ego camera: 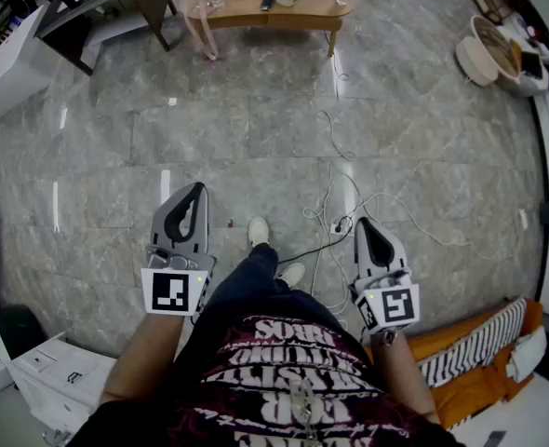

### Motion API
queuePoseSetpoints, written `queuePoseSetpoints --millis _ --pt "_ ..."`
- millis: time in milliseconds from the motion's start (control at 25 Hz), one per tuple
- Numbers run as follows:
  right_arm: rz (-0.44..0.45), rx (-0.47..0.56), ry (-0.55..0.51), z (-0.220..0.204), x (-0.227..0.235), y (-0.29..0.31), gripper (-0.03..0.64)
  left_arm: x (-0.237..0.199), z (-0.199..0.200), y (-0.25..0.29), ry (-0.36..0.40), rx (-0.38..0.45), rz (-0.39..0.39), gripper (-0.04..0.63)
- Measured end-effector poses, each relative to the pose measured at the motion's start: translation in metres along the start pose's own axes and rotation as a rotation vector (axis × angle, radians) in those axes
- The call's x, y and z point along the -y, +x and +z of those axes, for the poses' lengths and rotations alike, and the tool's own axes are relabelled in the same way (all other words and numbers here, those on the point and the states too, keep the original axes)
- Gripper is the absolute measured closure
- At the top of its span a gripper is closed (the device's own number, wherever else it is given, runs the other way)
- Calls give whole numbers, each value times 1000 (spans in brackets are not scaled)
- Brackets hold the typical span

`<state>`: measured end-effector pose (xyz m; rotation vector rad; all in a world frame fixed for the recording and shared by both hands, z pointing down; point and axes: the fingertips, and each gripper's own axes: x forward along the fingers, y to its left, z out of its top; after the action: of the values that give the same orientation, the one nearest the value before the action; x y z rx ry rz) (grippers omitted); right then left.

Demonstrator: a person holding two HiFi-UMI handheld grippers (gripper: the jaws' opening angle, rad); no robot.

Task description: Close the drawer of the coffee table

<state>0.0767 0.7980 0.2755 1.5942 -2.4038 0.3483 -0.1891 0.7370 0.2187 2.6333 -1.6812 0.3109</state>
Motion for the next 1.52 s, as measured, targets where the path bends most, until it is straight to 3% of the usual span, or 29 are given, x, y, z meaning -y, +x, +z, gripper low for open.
queuePoseSetpoints --millis 520,920,1520 --pt "-12 -4 1 36 12 70 583 -82 -8 52 -47 16 59 571" --pt "-67 35 -53 79 1 110 581 -113 -11 77 -96 55 -4 571" --pt "-94 36 1 73 27 112 581 -140 -10 88 -97 47 59 571"
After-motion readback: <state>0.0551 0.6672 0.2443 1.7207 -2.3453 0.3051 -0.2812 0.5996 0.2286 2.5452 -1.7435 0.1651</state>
